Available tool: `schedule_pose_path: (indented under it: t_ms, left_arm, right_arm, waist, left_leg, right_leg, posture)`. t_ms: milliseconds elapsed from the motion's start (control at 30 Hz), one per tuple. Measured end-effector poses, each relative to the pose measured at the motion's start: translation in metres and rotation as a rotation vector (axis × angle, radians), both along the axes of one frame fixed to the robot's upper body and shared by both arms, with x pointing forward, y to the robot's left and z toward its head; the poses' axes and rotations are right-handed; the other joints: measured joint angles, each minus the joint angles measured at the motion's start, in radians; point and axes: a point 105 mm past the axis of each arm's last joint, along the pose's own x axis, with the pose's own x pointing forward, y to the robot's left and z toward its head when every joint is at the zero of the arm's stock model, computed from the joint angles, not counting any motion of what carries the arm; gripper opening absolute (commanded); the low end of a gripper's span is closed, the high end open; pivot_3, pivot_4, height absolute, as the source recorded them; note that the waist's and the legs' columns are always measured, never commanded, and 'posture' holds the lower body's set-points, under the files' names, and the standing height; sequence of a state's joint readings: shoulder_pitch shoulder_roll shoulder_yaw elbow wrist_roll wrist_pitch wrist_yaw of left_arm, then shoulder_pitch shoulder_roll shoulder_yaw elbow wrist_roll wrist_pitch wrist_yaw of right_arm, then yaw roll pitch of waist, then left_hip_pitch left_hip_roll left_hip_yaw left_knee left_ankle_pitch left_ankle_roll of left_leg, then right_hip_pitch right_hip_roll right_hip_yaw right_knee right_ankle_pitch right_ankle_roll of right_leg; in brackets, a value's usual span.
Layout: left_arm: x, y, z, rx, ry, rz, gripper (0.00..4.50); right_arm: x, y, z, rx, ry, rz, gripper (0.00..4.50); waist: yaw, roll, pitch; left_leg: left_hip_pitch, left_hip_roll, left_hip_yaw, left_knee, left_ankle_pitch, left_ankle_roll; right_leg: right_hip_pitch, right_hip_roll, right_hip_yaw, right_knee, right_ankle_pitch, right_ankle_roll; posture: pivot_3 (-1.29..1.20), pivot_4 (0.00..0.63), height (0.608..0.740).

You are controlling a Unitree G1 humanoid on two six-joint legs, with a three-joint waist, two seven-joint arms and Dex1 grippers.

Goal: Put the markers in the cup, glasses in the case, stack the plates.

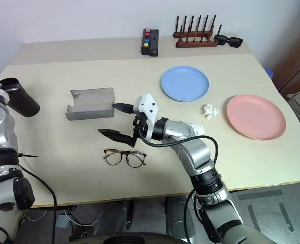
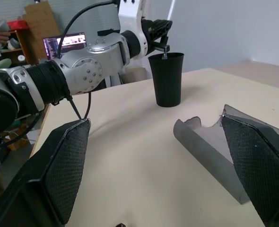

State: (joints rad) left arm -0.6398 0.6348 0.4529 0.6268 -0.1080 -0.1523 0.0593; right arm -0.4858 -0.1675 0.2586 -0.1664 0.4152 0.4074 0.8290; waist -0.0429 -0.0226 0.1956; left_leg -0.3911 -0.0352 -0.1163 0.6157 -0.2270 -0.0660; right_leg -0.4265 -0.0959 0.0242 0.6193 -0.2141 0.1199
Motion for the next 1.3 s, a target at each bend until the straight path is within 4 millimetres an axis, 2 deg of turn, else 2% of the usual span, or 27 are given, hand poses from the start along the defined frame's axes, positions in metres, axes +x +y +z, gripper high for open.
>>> schedule_pose_path:
  t_ms: [267, 367, 467, 833, 933, 967, 1067, 1100, 1167, 1200, 1267, 1300]
  left_arm:
    - [0.000, 0.000, -0.004, -0.013, -0.003, 0.007, 0.03]
    - [0.001, -0.001, -0.005, -0.016, -0.003, 0.006, 1.12]
    - [0.001, 0.000, -0.005, -0.017, -0.003, 0.010, 2.57]
    - [0.001, -0.002, -0.011, -0.037, 0.004, 0.014, 2.57]
    - [0.002, -0.007, -0.005, -0.041, -0.015, -0.016, 2.57]
    - [0.003, -0.011, -0.002, -0.039, -0.030, -0.035, 2.84]
    - [0.011, -0.042, 0.017, 0.007, -0.052, -0.238, 3.93]
    - [0.016, -0.062, 0.025, 0.047, -0.035, -0.367, 4.49]
    - [0.019, -0.092, 0.029, 0.104, 0.031, -0.562, 4.49]
    - [0.017, -0.110, 0.025, 0.165, 0.117, -0.696, 4.49]
    - [0.012, -0.138, 0.008, 0.251, 0.276, -0.891, 4.49]
    - [0.010, -0.145, -0.004, 0.255, 0.354, -0.957, 4.49]
  right_arm:
    - [0.001, 0.000, 0.001, 0.003, -0.001, -0.006, 4.50]
    - [0.001, 0.000, 0.001, 0.004, -0.001, -0.007, 4.50]
    - [0.001, 0.000, 0.001, 0.004, -0.001, -0.008, 4.50]
    - [0.001, 0.000, 0.001, 0.004, -0.001, -0.007, 4.50]
    - [0.001, 0.000, 0.001, 0.004, -0.001, -0.008, 4.50]
    - [0.001, 0.000, 0.001, 0.005, -0.001, -0.008, 4.50]
    - [0.001, -0.001, 0.001, 0.005, -0.001, -0.009, 4.50]
    - [0.001, 0.000, 0.001, 0.005, 0.000, -0.008, 4.50]
    - [0.001, 0.000, 0.001, 0.005, 0.000, -0.009, 4.50]
    - [0.001, -0.001, 0.001, 0.005, 0.000, -0.009, 4.50]
    - [0.002, -0.002, 0.001, 0.004, 0.000, -0.016, 4.50]
    - [0.002, -0.002, 0.001, 0.006, -0.001, -0.019, 4.50]
  waist:
    - [0.001, 0.000, 0.000]
    - [0.001, 0.000, 0.000]
    - [0.000, 0.000, 0.000]
    - [0.001, 0.000, 0.000]
    - [0.000, 0.000, 0.000]
    - [0.001, 0.000, 0.000]
    - [0.005, 0.000, 0.000]
    - [0.005, 0.000, 0.000]
    - [0.001, 0.000, 0.000]
    - [-0.003, 0.000, 0.000]
    - [-0.011, 0.001, 0.000]
    - [-0.014, 0.001, 0.000]
  left_leg:
    - [0.000, 0.000, 0.000, 0.000, 0.000, 0.000]
    - [0.000, 0.000, 0.000, 0.000, 0.000, 0.000]
    - [0.000, 0.000, 0.000, 0.000, 0.000, 0.000]
    - [0.000, 0.000, 0.000, 0.000, 0.000, 0.000]
    - [0.000, 0.000, 0.000, 0.000, 0.000, 0.000]
    - [0.000, 0.000, 0.000, 0.000, 0.000, 0.000]
    - [-0.001, 0.000, 0.000, 0.001, 0.000, -0.001]
    - [-0.001, 0.000, 0.000, 0.001, 0.000, -0.001]
    - [-0.001, 0.000, 0.000, 0.001, 0.000, -0.001]
    - [0.000, 0.000, 0.000, 0.000, 0.000, -0.001]
    - [0.001, 0.000, 0.000, -0.001, 0.000, 0.000]
    - [0.001, 0.001, 0.000, -0.001, 0.000, 0.000]
  right_leg:
    - [0.000, 0.000, 0.000, 0.000, 0.000, 0.000]
    - [0.000, 0.000, 0.000, 0.000, 0.000, 0.000]
    - [0.000, 0.000, 0.000, 0.000, 0.000, 0.000]
    - [0.000, 0.000, 0.000, 0.000, 0.000, 0.000]
    - [0.000, 0.000, 0.000, 0.000, 0.000, 0.000]
    - [0.000, 0.000, 0.000, 0.000, 0.000, 0.000]
    - [0.000, 0.000, 0.000, 0.000, 0.000, 0.000]
    - [0.000, 0.000, 0.000, 0.000, 0.000, 0.000]
    - [0.001, 0.000, 0.000, 0.000, 0.000, 0.000]
    - [0.001, 0.000, 0.000, 0.000, 0.000, 0.000]
    - [0.000, 0.000, 0.001, 0.001, 0.000, 0.000]
    - [0.000, 0.001, 0.001, 0.001, 0.000, -0.001]
  posture:
    - [0.00, 0.150, 0.739]
    - [0.00, 0.150, 0.739]
    - [0.00, 0.150, 0.739]
    - [0.00, 0.150, 0.739]
    - [0.00, 0.150, 0.739]
    - [0.00, 0.150, 0.739]
    - [0.00, 0.150, 0.739]
    - [0.00, 0.150, 0.739]
    - [0.00, 0.150, 0.739]
    - [0.00, 0.150, 0.739]
    - [0.00, 0.150, 0.739]
    - [0.00, 0.150, 0.739]
